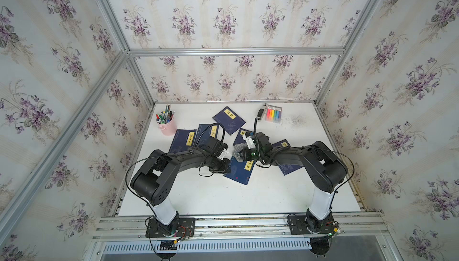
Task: Wipe the cover of the book
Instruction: Wipe the dirt from the cover of the book.
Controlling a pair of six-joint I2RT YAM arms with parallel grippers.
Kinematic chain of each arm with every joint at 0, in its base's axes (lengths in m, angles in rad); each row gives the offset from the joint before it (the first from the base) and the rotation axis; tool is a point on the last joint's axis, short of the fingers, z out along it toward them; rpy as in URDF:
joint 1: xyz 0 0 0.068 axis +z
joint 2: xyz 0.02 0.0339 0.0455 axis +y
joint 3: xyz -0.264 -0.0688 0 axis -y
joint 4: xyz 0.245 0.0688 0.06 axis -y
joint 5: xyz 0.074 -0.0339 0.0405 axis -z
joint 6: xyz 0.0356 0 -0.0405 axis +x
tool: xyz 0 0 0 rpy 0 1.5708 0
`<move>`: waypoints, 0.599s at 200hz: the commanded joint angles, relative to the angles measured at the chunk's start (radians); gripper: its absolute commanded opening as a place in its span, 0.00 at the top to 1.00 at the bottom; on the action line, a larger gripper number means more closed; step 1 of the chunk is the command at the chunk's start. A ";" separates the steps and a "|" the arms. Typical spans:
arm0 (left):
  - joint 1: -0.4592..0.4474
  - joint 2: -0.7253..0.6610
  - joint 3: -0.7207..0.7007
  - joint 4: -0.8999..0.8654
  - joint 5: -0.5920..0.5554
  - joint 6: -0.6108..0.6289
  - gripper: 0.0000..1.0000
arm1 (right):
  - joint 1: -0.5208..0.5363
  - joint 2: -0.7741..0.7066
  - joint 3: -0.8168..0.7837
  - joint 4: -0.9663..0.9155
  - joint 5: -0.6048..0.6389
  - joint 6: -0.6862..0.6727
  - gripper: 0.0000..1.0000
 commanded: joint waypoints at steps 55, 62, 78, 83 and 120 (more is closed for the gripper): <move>0.001 0.030 -0.011 -0.066 -0.204 0.003 1.00 | 0.174 -0.028 -0.112 -0.148 -0.006 0.016 1.00; 0.001 0.029 -0.013 -0.066 -0.205 0.003 1.00 | 0.155 -0.023 -0.110 -0.145 -0.004 0.020 1.00; 0.001 0.027 -0.014 -0.068 -0.206 0.004 1.00 | 0.084 -0.011 -0.116 -0.101 -0.025 0.038 1.00; 0.001 0.027 -0.013 -0.068 -0.206 0.003 1.00 | 0.056 -0.008 -0.117 -0.083 -0.030 0.045 1.00; 0.001 0.032 -0.012 -0.068 -0.204 0.005 1.00 | -0.116 0.036 -0.042 -0.050 -0.041 0.054 1.00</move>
